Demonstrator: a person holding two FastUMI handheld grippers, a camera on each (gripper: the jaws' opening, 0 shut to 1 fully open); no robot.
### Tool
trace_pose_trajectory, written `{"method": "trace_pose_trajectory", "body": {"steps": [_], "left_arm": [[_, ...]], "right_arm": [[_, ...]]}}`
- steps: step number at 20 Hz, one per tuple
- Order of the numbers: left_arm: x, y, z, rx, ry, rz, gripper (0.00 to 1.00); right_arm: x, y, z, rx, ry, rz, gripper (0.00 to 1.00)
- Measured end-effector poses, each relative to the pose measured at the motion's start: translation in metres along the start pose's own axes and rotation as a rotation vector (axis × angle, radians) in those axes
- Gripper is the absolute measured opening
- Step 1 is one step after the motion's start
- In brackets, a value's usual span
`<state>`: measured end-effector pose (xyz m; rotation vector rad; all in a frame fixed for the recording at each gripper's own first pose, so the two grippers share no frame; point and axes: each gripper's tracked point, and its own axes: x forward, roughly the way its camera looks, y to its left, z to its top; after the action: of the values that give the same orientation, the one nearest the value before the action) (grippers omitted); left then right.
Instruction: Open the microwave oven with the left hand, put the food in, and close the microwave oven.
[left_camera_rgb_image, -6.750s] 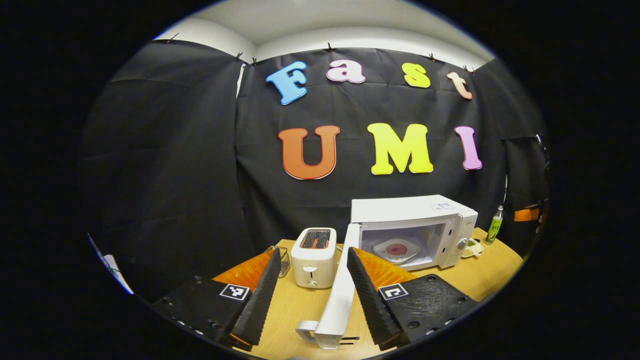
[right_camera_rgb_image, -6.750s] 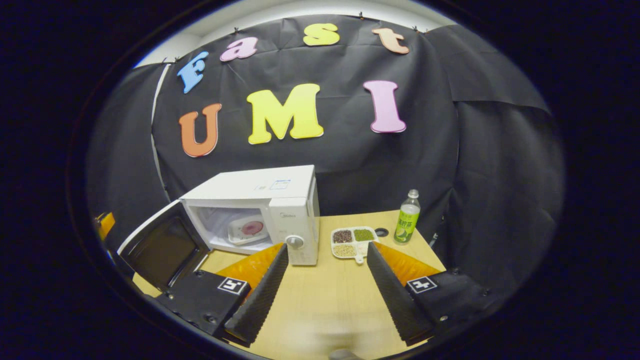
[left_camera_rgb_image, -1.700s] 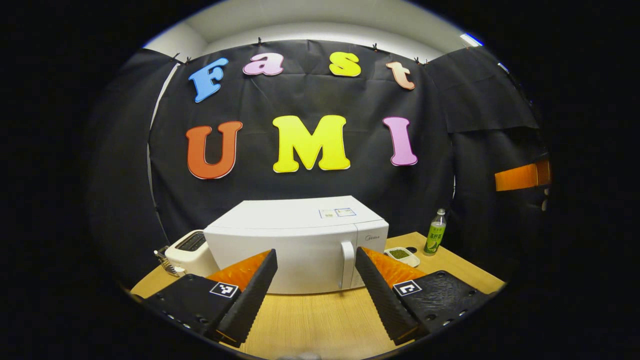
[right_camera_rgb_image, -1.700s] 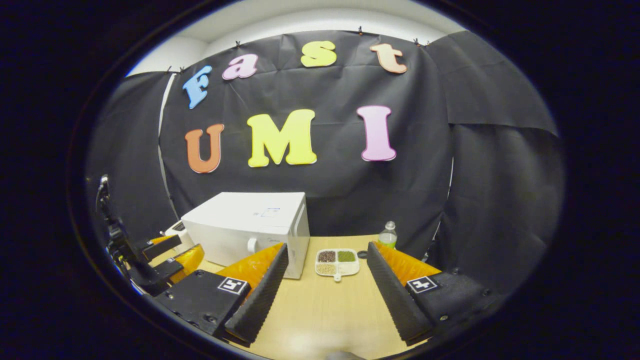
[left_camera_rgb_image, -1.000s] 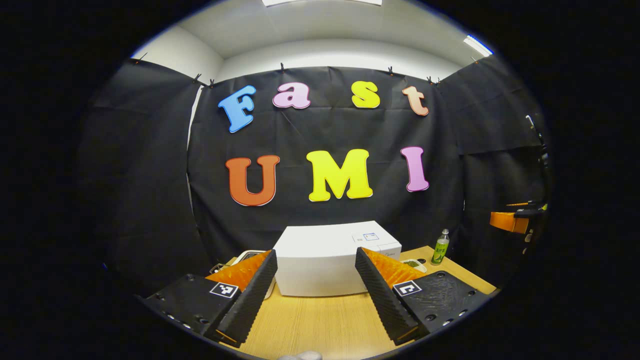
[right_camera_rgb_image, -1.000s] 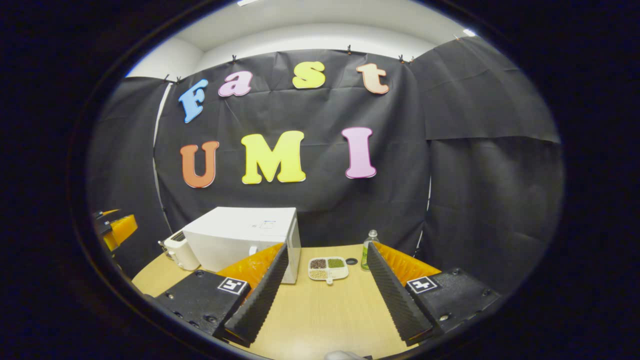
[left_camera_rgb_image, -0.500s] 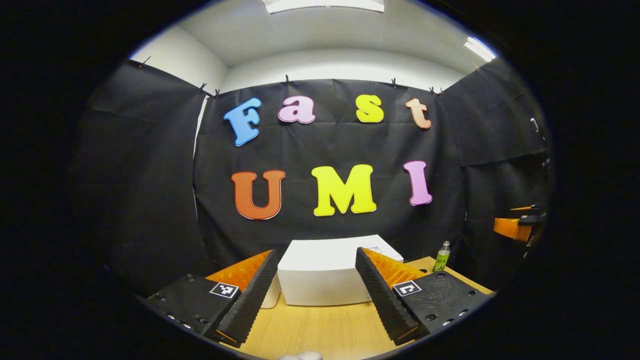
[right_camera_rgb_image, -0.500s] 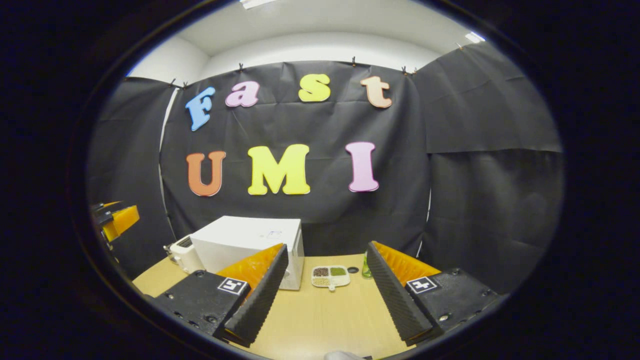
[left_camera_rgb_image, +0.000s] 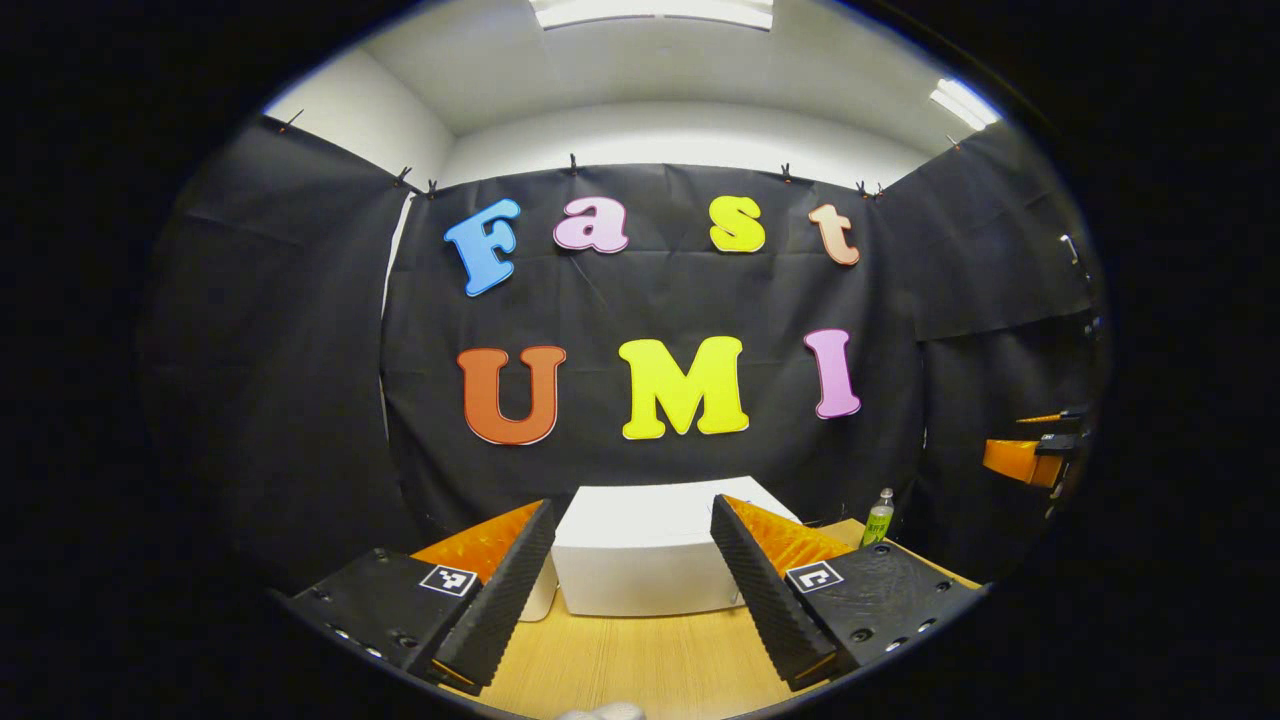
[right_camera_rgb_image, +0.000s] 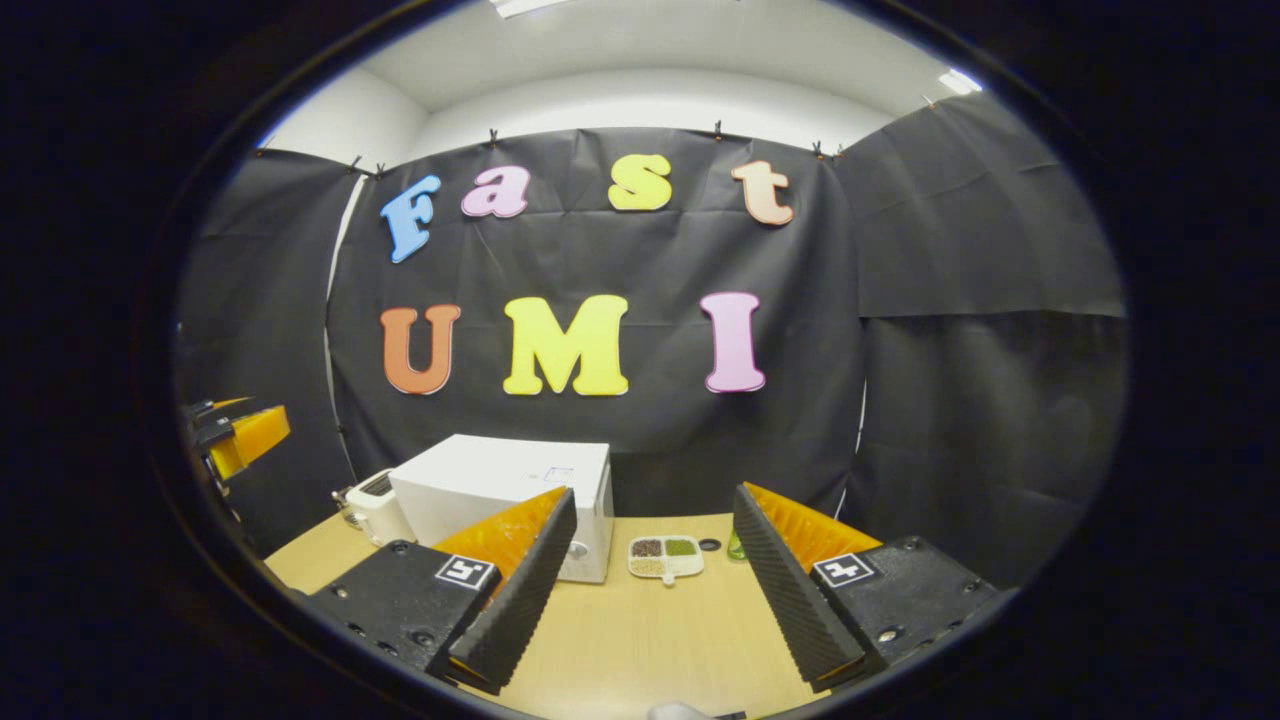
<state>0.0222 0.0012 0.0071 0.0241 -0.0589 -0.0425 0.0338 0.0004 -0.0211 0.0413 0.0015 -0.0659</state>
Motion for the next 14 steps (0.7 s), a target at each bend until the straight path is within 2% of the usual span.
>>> {"method": "trace_pose_trajectory", "body": {"steps": [3,4,14], "left_arm": [[-0.0019,-0.0012,-0.0006,0.001,0.008,-0.008,1.0],[-0.0018,-0.0004,-0.0002,0.001,0.006,-0.01,0.96],[-0.0027,0.0027,0.0,-0.002,0.007,-0.019,0.96]], "right_arm": [[-0.0012,0.0034,-0.0023,0.002,0.006,0.0,0.92],[-0.0014,0.0044,-0.0015,0.003,0.004,-0.001,0.92],[-0.0012,0.0078,0.0011,0.008,-0.001,-0.015,0.92]]}}
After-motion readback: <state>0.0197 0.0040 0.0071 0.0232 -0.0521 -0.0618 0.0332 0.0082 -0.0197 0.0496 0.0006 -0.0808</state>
